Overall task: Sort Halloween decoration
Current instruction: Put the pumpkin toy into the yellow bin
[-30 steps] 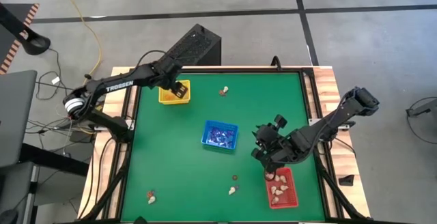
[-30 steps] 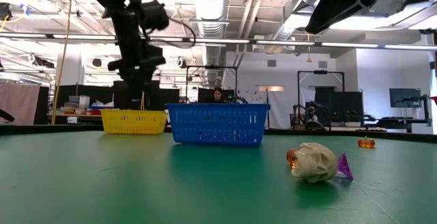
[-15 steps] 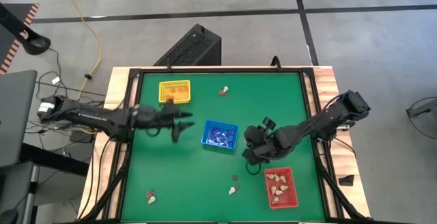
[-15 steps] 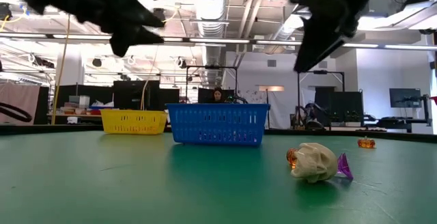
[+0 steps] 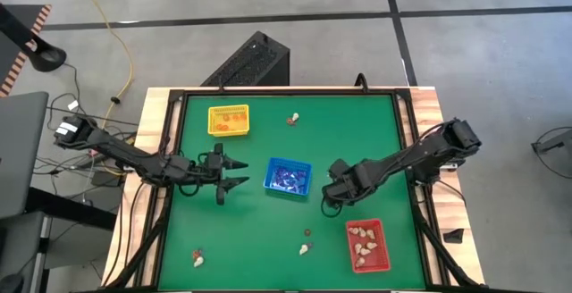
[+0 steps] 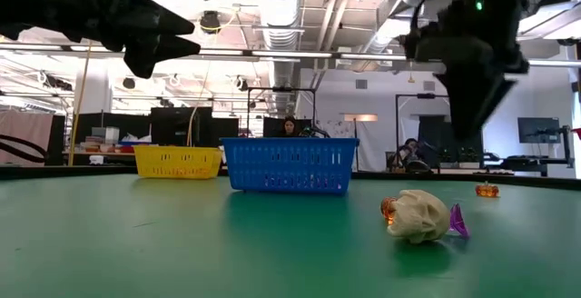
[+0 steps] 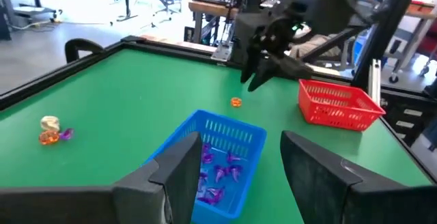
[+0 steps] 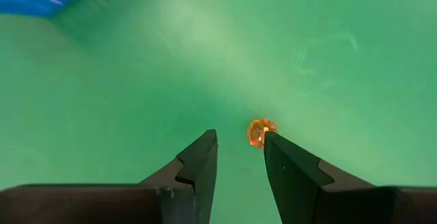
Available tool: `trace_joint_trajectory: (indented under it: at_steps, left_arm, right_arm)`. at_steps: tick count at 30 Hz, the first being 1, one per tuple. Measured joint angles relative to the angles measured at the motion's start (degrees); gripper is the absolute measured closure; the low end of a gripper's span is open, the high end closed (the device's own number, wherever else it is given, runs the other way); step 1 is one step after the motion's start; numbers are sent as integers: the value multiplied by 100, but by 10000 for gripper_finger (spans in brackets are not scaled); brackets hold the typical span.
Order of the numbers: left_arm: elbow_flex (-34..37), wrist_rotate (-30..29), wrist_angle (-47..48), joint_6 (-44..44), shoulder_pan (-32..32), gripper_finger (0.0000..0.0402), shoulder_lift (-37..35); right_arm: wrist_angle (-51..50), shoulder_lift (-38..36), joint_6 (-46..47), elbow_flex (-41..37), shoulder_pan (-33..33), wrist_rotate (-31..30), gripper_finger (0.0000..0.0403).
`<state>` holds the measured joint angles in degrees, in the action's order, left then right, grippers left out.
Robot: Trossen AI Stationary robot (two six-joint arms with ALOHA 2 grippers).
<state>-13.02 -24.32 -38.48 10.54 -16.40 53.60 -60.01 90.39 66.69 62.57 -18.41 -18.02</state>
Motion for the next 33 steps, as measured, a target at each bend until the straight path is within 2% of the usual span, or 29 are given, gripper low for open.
trace_joint_trajectory:
  at_steps: [5, 12, 17, 25, 33]
  left_arm:
    - [-2, 314, 82, -32, 0, 211, 0]
    - [-4, 365, 170, 52, 2, 211, 0]
    - [-4, 455, 166, 71, 2, 211, 0]
    - [-4, 453, 133, 113, 2, 211, 0]
    - [-7, 451, 129, 128, 2, 211, 0]
  right_arm:
    - [254, -2, 5, -398, 396, 293, 251]
    - [703, -11, -264, -827, 769, 720, 251]
    - [756, -10, -312, -1009, 807, 868, 251]
    - [1443, -33, -456, -1484, 852, 1079, 251]
    - [1501, -26, -465, -1491, 850, 1126, 253]
